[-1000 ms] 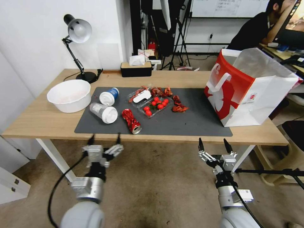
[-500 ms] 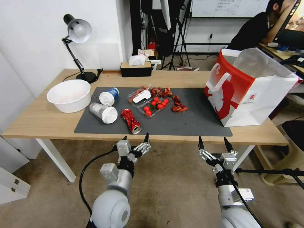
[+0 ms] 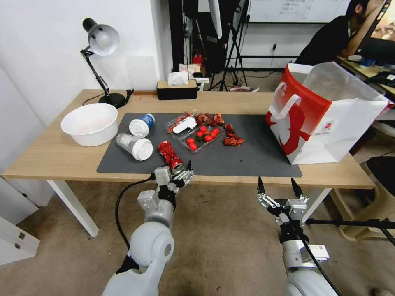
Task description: Pick up the trash from the table and place it into the takeout bag.
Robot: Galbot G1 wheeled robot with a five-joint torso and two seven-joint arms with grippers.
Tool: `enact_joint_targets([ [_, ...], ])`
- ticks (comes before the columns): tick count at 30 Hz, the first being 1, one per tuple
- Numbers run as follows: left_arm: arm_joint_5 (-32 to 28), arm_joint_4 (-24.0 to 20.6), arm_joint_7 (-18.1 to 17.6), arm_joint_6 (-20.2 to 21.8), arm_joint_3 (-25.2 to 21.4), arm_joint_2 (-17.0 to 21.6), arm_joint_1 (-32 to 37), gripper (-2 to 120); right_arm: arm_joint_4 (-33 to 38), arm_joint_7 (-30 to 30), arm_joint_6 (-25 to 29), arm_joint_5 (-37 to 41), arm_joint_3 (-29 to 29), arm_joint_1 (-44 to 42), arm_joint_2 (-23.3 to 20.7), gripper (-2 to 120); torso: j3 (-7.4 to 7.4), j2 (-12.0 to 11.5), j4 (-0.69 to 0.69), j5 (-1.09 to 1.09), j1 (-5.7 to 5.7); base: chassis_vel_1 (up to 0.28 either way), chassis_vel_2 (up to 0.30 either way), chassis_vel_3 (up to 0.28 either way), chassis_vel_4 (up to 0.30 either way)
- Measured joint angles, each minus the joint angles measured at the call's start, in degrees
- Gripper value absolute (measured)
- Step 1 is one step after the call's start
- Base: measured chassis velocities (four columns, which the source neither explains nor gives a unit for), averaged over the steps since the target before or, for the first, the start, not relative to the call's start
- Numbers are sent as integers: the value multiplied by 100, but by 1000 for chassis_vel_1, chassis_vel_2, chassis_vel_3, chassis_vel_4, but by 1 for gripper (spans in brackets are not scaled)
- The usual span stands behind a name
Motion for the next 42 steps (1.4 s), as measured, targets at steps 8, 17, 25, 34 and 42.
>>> enact_joint_targets([
  [8,354,391,-149,88,135,-258,-342,100,20,9,-11,-3,80,-11,11,100,0,0,0,1,0,0,0,0,0],
  [17,954,732,-237,53,81,-387,-530,95,19,9,-9,9,89,8,15,100,0,1,0,0,0,0,0,0,0],
  [25,1171,816,-261,54,16,-387,-577,80,15,9,-9,10,84,12,17,100,0,1,0,0,0,0,0,0,0],
  [34,1269,827,-264,158,-9,-360,-574,60,3,9,-9,12,81,30,16,100,0,1,0,0,0,0,0,0,0],
  [42,1301,748,-257,287,7,-323,-508,50,-11,9,-8,15,64,55,18,100,0,1,0,0,0,0,0,0,0],
])
